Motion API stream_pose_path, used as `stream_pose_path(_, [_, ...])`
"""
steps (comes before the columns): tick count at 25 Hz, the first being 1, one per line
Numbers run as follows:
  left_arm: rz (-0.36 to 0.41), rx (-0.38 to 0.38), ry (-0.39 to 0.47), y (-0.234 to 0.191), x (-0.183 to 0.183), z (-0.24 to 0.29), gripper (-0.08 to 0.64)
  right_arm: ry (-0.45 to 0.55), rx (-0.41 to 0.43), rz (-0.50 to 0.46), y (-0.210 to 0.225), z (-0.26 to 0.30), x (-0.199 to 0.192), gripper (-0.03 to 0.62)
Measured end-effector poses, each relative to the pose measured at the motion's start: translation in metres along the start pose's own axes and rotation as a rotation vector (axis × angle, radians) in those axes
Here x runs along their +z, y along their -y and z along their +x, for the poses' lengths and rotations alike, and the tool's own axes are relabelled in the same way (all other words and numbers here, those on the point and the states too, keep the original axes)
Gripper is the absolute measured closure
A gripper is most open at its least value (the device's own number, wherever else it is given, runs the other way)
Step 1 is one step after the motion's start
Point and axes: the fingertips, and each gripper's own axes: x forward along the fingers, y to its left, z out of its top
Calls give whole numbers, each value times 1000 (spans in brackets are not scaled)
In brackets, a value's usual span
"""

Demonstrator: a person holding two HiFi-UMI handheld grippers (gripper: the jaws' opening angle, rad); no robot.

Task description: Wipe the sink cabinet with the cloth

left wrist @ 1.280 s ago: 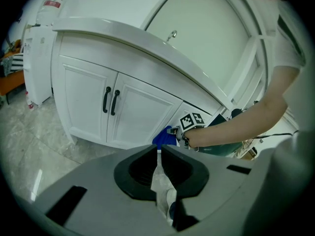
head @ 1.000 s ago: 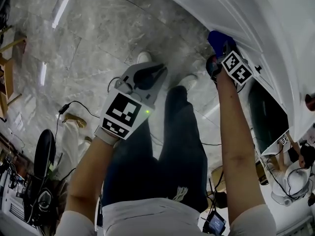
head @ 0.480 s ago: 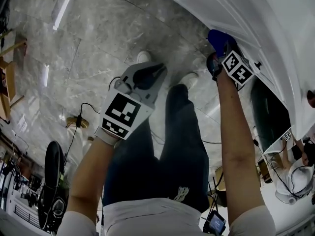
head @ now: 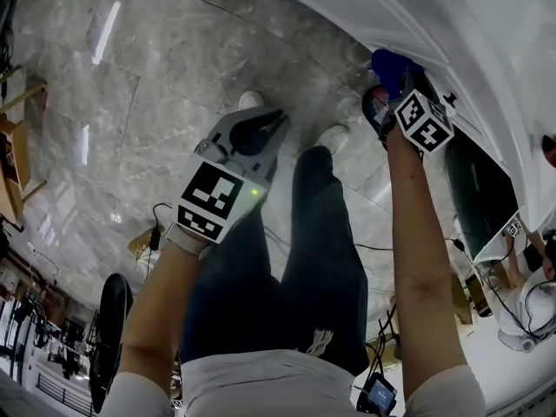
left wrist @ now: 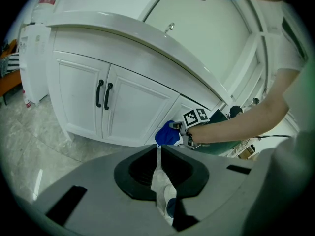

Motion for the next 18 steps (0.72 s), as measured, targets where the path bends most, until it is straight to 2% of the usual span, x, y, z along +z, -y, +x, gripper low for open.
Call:
stream_pose_path(6, [28,-30,-7,12,3,3,549,55,12,-54,-3,-27,23,535])
stream_pose_path(18, [80,-99,-30,26,17,14,549,169,4,-46,-13,-85,72,535])
